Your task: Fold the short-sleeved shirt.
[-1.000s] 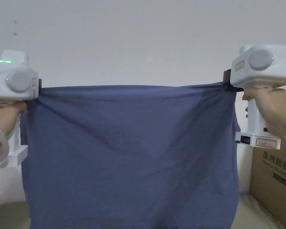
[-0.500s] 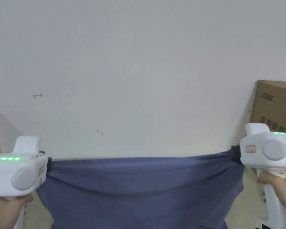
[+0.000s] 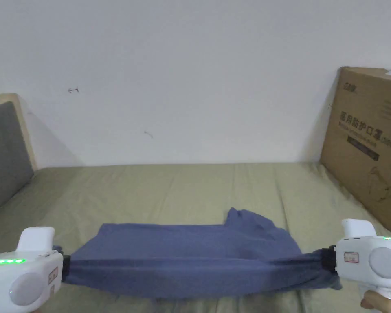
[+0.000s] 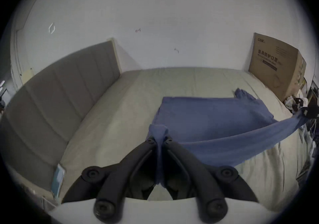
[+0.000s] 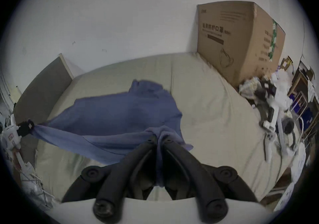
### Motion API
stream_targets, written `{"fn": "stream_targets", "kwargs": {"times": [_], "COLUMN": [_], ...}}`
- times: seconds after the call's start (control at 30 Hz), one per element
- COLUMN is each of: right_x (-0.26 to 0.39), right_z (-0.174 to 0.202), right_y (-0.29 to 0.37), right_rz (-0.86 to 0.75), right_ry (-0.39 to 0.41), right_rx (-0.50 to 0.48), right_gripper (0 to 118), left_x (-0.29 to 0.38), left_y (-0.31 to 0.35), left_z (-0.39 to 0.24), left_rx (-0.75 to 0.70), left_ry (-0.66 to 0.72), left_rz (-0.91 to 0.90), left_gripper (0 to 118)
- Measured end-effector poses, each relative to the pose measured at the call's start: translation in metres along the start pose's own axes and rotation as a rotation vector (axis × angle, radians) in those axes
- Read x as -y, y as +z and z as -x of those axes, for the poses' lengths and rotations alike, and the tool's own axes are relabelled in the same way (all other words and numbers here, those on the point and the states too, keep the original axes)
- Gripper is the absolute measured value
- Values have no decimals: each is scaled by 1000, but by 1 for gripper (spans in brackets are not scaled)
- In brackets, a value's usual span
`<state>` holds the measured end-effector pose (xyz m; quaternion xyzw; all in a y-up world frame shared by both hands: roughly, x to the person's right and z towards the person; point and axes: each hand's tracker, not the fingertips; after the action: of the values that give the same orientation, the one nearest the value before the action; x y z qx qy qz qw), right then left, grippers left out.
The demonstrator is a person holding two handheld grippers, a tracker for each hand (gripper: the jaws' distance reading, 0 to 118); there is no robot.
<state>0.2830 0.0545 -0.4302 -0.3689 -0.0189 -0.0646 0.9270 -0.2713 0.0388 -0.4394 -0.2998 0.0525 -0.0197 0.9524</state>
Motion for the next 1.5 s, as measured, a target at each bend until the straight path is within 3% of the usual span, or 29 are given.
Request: {"fn": "stream_targets", "kwargs": {"times": [0.5, 0.53, 0.6, 0.63, 0.67, 0.7, 0.73, 0.77, 0.93, 1.0, 1.03, 1.07, 1.1, 1.13, 1.17, 1.43, 1.47, 1.5], "right_x": [186, 194, 204, 208, 211, 213, 215, 216, 202, 193, 189, 186, 183, 180, 179, 200, 201, 202], "right_z": [-19, -20, -20, -18, -17, -16, -17, -18, -32, -36, -37, -38, -36, -33, -29, -12, -10, -9], "right_y": [26, 26, 25, 24, 24, 24, 25, 28, 53, 65, 72, 77, 82, 87, 90, 65, 62, 60], "right_rz": [212, 224, 223, 225, 233, 251, 260, 257, 171, 133, 115, 103, 94, 75, 54, 123, 127, 136], "right_ry": [30, 11, 0, 8, 28, 55, 67, 63, 7, -16, -26, -21, -12, 11, 48, 66, 63, 61], "right_rx": [29, 30, 28, 30, 44, 63, 65, 68, 71, 57, 35, 14, 15, 13, 12, -30, -33, -37], "right_gripper": [3, 3, 4, 11, 30, 45, 61, 67, 67, 66, 66, 61, 48, 25, 2, 1, 1, 1], "left_x": [179, 185, 194, 197, 199, 200, 200, 199, 184, 179, 177, 177, 178, 180, 185, 220, 219, 218], "left_y": [62, 63, 64, 66, 67, 68, 73, 78, 108, 122, 129, 135, 140, 144, 144, 141, 139, 137], "left_z": [6, 5, 4, 7, 10, 13, 16, 20, 29, 29, 29, 28, 27, 26, 26, 21, 23, 24], "left_rx": [-7, -4, -24, -15, -12, -8, -1, 12, 51, 77, 104, 111, 119, 129, 131, 125, 123, 114], "left_ry": [-74, -81, -103, -101, -83, -59, -24, 7, 71, 73, 79, 82, 88, 93, 95, 121, 126, 133], "left_rz": [232, 240, 267, 279, 287, 298, 293, 259, 179, 153, 144, 139, 138, 134, 132, 198, 210, 217], "left_gripper": [5, 10, 39, 54, 74, 87, 95, 99, 100, 90, 76, 42, 13, 2, 0, 0, 14, 42]}}
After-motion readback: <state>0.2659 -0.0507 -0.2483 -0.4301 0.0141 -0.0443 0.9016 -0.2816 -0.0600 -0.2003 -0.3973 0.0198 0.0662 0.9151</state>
